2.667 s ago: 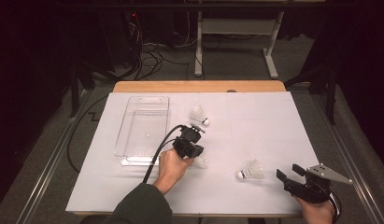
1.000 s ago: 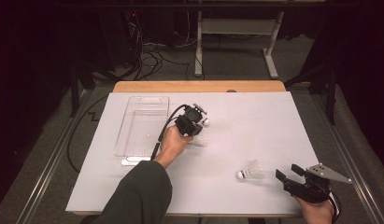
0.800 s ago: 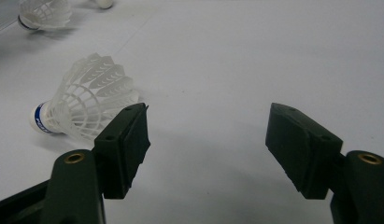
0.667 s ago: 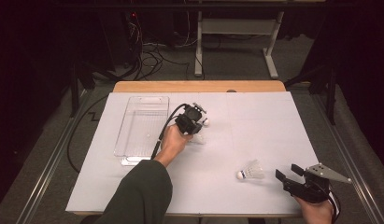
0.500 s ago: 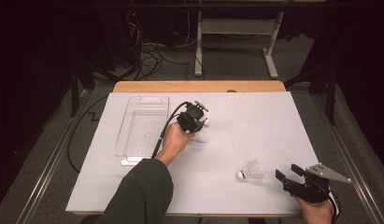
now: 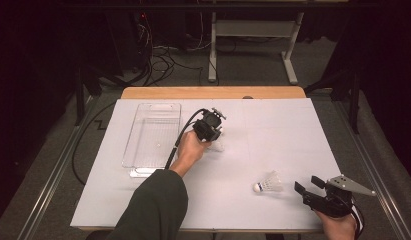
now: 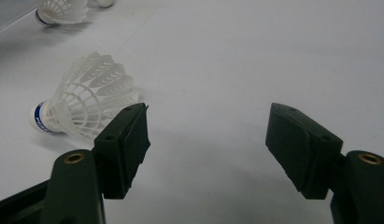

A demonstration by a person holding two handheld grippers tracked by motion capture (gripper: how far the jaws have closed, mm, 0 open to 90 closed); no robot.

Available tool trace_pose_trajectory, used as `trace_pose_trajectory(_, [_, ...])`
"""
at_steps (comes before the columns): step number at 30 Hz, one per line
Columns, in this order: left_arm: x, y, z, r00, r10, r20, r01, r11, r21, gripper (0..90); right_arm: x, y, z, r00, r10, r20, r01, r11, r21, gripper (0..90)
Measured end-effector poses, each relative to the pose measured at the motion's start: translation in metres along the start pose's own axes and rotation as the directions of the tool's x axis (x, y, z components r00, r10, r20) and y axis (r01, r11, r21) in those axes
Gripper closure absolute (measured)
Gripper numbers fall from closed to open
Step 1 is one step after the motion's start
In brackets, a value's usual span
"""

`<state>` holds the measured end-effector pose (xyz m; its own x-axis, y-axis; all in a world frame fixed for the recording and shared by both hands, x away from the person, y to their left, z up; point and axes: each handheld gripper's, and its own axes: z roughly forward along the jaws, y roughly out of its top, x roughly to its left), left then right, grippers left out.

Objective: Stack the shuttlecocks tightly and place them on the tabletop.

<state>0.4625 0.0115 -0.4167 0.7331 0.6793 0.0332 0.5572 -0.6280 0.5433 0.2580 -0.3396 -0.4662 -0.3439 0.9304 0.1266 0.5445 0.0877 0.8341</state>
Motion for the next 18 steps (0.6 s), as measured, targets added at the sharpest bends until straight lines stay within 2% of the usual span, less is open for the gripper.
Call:
trace_pose_trajectory(5, [-0.0029, 0.0023, 0.0032, 0.9999, 0.016, -0.001, -0.016, 0.9998, 0.006, 88.3, 0.0, -0.0001, -0.0001, 1.0, 0.001, -0.001, -0.001, 1.0, 0.0, 30.7])
trace_pose_trajectory(18, [-0.0045, 0.003, 0.0097, 0.9997, -0.022, 0.012, 0.022, 0.9998, -0.002, 84.7, 0.0, -0.0001, -0.0001, 1.0, -0.001, -0.003, 0.001, 1.0, 0.0, 30.7])
